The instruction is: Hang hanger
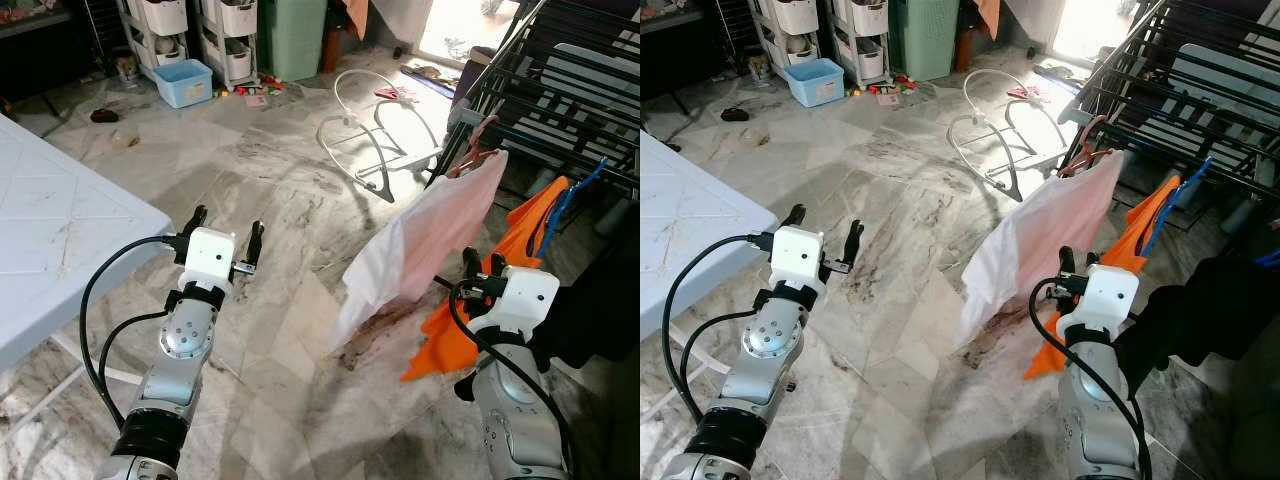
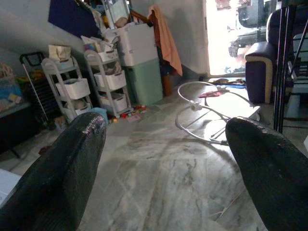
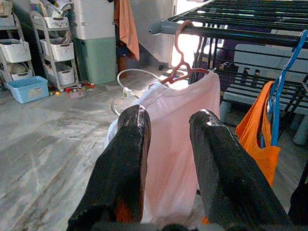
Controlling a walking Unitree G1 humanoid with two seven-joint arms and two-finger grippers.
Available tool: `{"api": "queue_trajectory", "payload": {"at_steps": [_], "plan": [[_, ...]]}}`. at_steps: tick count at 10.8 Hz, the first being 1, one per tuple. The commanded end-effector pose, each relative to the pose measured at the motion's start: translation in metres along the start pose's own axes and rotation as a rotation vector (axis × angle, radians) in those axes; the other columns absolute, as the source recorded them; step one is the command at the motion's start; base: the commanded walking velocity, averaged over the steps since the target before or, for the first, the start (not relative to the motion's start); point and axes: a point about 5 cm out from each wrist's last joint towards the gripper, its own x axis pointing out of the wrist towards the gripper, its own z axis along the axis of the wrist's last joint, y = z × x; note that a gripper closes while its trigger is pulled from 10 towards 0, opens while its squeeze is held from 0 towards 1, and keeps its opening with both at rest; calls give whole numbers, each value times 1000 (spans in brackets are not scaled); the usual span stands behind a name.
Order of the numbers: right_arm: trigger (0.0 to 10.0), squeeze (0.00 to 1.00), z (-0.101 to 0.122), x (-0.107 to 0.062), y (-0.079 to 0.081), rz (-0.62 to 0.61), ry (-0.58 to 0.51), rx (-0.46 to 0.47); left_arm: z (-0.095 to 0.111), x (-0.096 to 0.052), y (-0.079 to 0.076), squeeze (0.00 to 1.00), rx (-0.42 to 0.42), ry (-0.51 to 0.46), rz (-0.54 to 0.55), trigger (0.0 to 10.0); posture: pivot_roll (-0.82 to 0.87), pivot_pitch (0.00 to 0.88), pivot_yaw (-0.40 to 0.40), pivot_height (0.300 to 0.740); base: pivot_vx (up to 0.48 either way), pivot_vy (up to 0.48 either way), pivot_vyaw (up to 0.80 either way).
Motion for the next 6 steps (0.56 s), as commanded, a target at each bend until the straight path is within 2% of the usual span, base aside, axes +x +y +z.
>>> {"api": "queue_trajectory", "payload": {"at_steps": [1, 2, 3, 4, 5, 6], "plan": [[10000, 0, -31, -95, -59, -475, 233, -195, -19, 19, -109, 0, -444, 377, -533, 10000, -43, 0, -4, 740, 0, 0, 0], [10000, 0, -31, -95, -59, -475, 233, -195, -19, 19, -109, 0, -444, 377, -533, 10000, -43, 0, -4, 740, 0, 0, 0], [10000, 0, -25, -78, -61, -426, 179, -171, -9, 31, -96, 0, -367, 296, -455, 10000, -17, 0, 29, 740, 0, 0, 0], [10000, 0, -24, -73, -62, -413, 167, -170, -7, 33, -93, 0, -350, 271, -431, 10000, -17, 0, 29, 740, 0, 0, 0], [10000, 0, -23, -71, -63, -408, 160, -173, -7, 33, -89, 0, -316, 260, -402, 10000, -19, 0, 28, 740, 0, 0, 0], [10000, 0, -22, -72, -64, -410, 159, -174, -8, 32, -88, 0, -322, 258, -400, 10000, -23, 0, 28, 740, 0, 0, 0]]}}
